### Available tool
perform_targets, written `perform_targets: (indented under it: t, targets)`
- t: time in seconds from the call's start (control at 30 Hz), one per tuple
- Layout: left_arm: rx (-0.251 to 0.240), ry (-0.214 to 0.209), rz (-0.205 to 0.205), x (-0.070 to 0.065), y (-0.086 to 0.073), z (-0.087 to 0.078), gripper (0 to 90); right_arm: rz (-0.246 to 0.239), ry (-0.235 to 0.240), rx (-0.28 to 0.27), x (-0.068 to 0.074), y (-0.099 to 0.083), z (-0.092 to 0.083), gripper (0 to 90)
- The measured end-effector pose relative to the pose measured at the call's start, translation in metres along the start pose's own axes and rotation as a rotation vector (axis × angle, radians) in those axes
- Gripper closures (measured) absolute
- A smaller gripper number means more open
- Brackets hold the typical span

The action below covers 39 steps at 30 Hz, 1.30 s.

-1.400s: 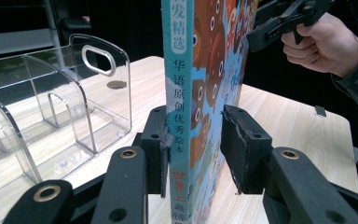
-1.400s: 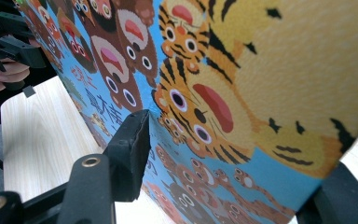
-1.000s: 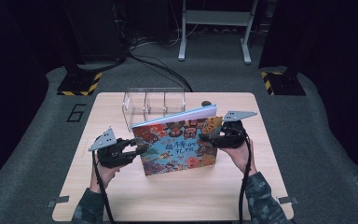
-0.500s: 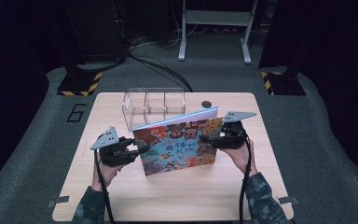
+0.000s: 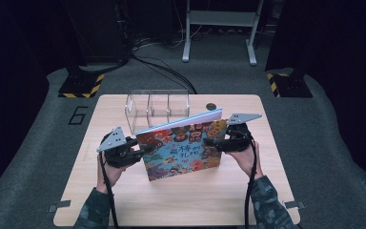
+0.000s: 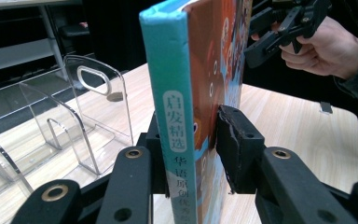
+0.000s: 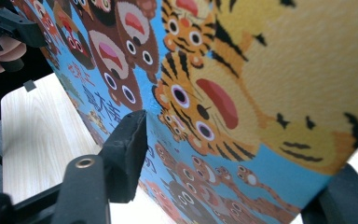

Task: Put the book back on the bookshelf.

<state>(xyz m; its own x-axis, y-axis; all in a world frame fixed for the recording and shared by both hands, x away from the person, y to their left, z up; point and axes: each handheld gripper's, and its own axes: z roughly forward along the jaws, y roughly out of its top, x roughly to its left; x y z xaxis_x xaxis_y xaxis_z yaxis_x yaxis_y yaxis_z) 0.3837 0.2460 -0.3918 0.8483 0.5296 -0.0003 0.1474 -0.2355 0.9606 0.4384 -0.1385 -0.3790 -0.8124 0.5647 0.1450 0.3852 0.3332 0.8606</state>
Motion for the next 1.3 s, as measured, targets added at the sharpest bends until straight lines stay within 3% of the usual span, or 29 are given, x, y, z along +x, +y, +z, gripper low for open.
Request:
perform_targets:
  t: [0.33, 0.67, 0.8, 0.93, 1.13, 1.3]
  targets:
    - [0.001, -0.043, 0.02, -0.001, 0.0, -0.002, 71.6, -0.002, -0.006, 0.003, -0.004, -0.002, -0.008, 31.3]
    - [0.014, -0.077, 0.039, -0.002, 0.002, -0.003, 76.9, 0.027, -0.098, -0.032, -0.012, -0.001, -0.02, 24.6]
    - [0.02, -0.081, 0.043, -0.001, 0.003, -0.003, 77.3, 0.055, -0.106, -0.004, -0.019, 0.002, -0.01, 15.4]
    - [0.033, -0.086, 0.054, -0.001, 0.005, -0.003, 77.4, 0.061, -0.093, 0.011, -0.02, 0.003, 0.001, 15.2]
    - [0.057, -0.084, 0.068, 0.001, 0.007, -0.004, 77.3, 0.038, -0.08, -0.03, -0.014, 0.008, 0.007, 22.7]
    - [0.058, -0.066, 0.051, -0.001, 0.007, -0.004, 76.7, 0.027, -0.106, -0.017, -0.011, 0.009, 0.008, 24.8]
